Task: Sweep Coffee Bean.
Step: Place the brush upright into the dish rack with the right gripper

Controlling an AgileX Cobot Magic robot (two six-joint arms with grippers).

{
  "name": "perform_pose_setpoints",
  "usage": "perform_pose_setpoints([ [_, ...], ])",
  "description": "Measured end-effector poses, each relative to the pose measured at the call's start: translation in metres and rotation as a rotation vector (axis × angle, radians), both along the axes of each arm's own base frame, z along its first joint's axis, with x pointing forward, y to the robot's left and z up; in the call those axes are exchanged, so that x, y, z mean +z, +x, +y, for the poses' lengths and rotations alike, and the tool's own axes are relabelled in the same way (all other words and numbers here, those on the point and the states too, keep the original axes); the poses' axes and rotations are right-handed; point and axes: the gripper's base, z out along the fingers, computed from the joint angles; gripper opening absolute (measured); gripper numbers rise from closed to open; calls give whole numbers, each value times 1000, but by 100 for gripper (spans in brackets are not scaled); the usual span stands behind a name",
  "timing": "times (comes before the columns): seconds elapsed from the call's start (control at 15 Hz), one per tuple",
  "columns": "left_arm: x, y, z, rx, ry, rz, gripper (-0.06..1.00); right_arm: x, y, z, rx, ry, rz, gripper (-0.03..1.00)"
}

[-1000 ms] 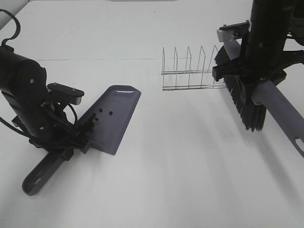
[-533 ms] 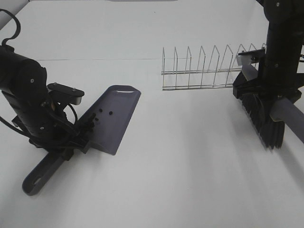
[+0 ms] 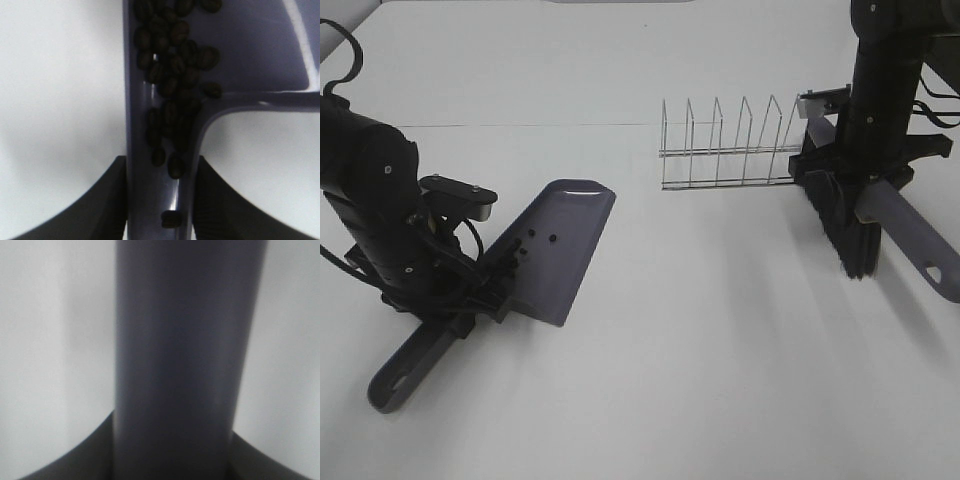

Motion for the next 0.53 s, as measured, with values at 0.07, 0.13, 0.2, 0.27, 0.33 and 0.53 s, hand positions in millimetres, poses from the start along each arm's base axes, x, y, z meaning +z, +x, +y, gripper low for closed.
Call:
perform_pose_setpoints([
  [0.07,0,0,0,0,0,0,31,0,9,1,0,2,-26,28],
  [0.13,0,0,0,5,-3,2,31,0,18,0,-1,3,-54,28],
  [0.2,0,0,0,5,-3,2,31,2,22,1,-1,5,-69,28],
  [0.27,0,0,0,5,-3,2,31,0,28,0,-3,5,-82,28],
  [0.33,0,0,0,5,-3,3,31,1,34,-1,-7,8,-100,28],
  [0.53,0,-1,0,5,-1,6,31,-2,44,-10,-50,60,-127,28],
])
